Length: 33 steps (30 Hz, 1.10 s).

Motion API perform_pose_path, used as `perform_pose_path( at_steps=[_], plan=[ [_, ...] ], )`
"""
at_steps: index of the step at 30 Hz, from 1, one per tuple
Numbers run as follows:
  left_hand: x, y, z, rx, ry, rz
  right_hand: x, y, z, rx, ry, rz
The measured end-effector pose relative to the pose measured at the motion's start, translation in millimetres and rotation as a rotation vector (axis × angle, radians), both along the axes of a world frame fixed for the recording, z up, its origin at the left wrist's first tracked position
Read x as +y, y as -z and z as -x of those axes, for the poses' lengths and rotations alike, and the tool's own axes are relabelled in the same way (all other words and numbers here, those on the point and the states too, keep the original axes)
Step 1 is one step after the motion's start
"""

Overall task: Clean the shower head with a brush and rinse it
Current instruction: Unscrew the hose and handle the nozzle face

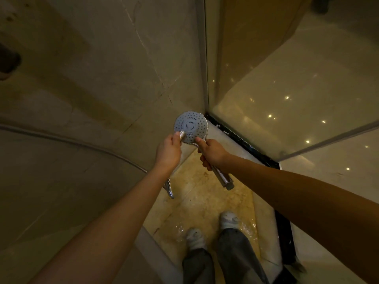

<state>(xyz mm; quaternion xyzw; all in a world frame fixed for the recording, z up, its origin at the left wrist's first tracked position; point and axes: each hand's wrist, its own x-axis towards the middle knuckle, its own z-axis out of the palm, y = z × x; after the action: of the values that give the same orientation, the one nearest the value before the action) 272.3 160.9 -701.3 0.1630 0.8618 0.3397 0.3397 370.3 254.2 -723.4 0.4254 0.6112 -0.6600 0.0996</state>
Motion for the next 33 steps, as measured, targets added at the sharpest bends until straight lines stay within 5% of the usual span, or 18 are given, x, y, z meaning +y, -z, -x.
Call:
perform_pose_path(
  at_steps=[33],
  plan=[
    [10.6,0.7,16.4,0.085,0.004,0.037,6.9,4.4,-1.2,-0.038,-0.044,-0.104]
  ],
)
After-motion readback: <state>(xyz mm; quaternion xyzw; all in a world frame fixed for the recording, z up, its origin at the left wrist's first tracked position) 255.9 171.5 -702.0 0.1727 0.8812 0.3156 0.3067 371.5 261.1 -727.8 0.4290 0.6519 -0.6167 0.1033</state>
